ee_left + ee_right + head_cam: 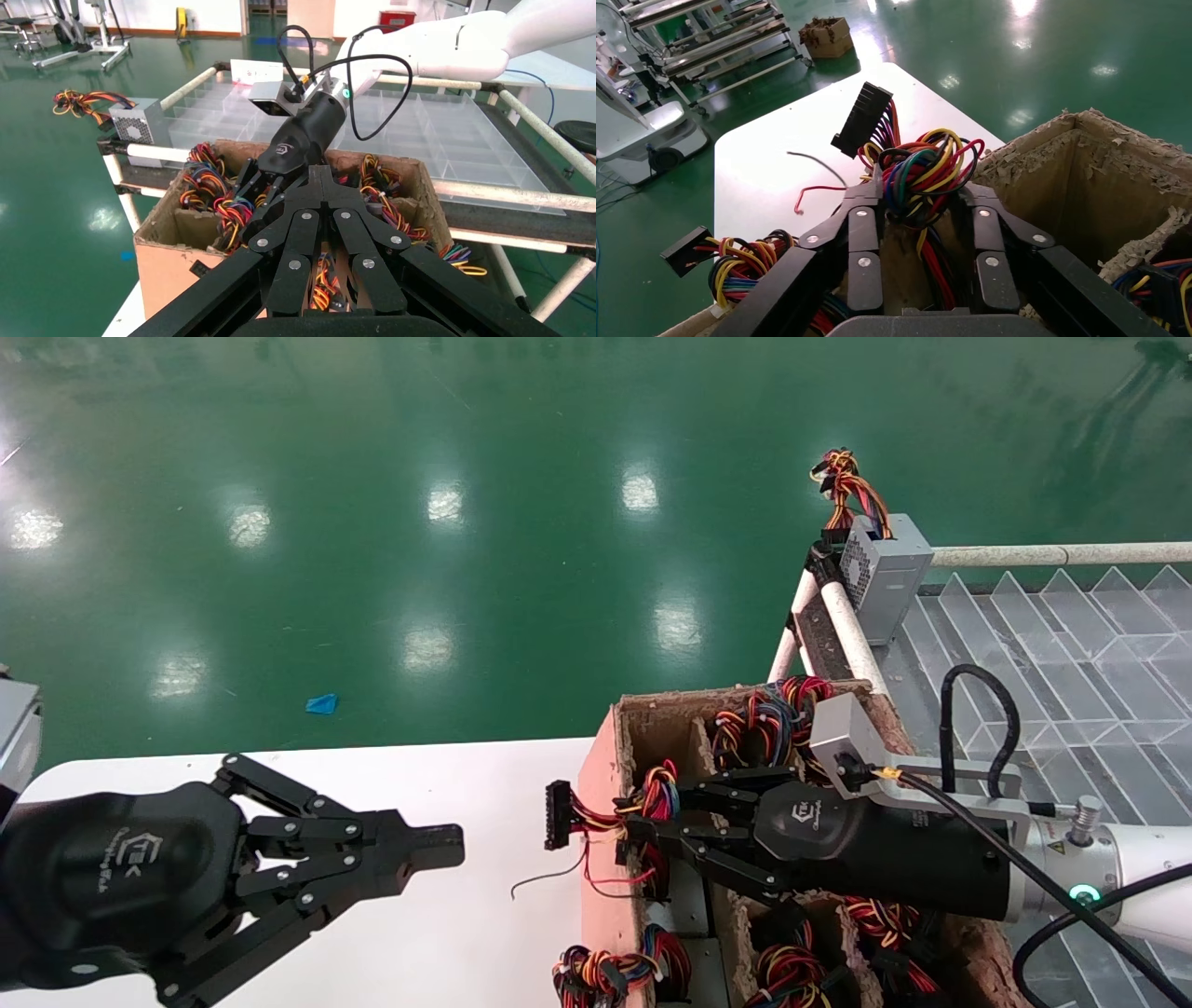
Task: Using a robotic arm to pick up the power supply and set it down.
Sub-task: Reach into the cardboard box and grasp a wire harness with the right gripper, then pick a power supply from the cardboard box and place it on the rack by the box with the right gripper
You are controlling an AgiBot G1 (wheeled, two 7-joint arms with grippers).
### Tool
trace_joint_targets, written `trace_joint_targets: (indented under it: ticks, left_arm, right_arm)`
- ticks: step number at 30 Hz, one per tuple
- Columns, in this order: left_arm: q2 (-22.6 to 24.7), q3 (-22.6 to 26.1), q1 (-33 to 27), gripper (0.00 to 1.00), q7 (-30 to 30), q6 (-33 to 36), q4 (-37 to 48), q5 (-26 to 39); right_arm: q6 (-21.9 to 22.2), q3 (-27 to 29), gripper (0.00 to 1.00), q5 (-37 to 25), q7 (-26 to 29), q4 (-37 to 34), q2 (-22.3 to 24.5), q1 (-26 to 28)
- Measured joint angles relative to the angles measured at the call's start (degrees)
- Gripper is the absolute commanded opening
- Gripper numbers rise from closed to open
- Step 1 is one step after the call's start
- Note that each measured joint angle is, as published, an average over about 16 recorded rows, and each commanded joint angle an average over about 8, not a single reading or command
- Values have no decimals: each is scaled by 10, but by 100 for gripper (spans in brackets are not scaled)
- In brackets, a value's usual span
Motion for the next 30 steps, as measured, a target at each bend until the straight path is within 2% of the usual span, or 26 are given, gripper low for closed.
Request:
trace_joint_targets:
  ticks: [9, 17, 23, 30]
  left_arm:
    - [0, 0, 0, 0, 0, 0, 0, 0]
    - [0, 0, 0, 0, 0, 0, 0, 0]
    - [0, 0, 0, 0, 0, 0, 0, 0]
    - [0, 0, 0, 0, 0, 0, 0, 0]
  right_arm:
    - [1, 3, 0, -2, 17, 41, 17, 11]
    - [4, 16, 0, -4, 44, 121, 52, 43]
    - [7, 28, 0, -16, 64, 189, 79, 100]
    - [-1, 36, 0, -50, 68, 227, 93, 202]
